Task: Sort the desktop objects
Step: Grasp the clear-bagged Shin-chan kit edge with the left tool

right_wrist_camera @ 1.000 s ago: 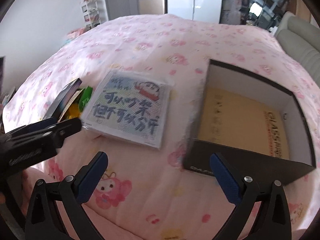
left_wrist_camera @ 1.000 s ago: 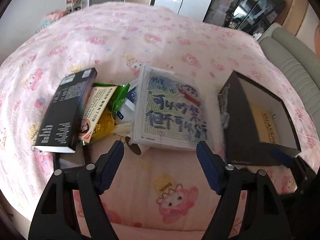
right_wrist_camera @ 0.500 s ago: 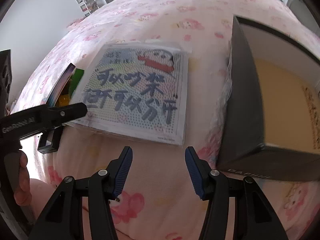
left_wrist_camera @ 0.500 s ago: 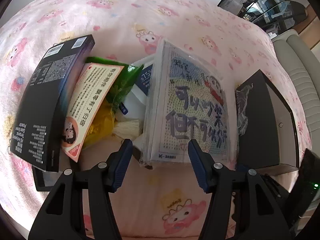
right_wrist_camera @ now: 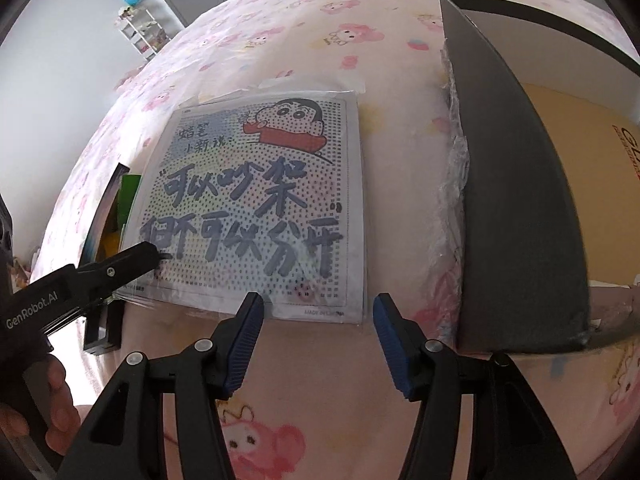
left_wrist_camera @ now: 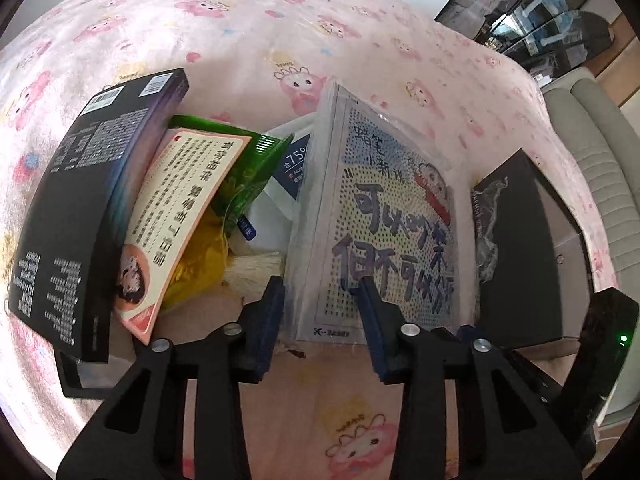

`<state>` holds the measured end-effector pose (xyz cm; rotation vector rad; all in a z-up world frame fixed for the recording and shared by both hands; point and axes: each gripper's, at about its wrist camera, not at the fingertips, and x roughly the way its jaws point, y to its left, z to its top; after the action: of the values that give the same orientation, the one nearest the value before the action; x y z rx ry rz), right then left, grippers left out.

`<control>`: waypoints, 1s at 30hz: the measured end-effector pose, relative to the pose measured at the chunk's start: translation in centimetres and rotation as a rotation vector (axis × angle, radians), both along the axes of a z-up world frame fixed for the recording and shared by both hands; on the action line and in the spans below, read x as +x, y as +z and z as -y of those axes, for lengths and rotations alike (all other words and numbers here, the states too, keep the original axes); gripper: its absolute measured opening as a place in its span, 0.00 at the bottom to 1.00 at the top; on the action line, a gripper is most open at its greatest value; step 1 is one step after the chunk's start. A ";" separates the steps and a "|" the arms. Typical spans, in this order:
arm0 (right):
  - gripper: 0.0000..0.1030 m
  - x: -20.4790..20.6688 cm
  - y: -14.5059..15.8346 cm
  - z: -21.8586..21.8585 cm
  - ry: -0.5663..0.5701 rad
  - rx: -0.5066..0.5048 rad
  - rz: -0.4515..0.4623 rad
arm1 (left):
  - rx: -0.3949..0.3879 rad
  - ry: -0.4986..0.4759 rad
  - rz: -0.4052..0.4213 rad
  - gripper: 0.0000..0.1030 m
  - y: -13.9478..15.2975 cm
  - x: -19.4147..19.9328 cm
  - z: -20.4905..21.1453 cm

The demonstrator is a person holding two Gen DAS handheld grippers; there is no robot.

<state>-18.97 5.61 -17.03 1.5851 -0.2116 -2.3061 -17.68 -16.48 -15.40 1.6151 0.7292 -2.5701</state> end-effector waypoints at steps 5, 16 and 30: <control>0.53 0.3 0.5 -0.5 0.015 -0.081 0.032 | 0.012 0.035 -0.017 0.30 0.7 1.4 0.7; 0.59 -1.4 -1.9 1.2 0.026 -0.078 0.050 | 0.001 0.144 0.029 0.51 -0.3 2.8 1.8; 0.44 -0.7 0.1 0.2 0.078 -0.145 0.045 | -0.061 0.102 0.006 0.41 0.5 3.9 0.5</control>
<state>-19.71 5.43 -16.94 1.5458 -0.3143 -2.1465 -13.79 -16.96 -14.89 1.5254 0.7068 -2.4906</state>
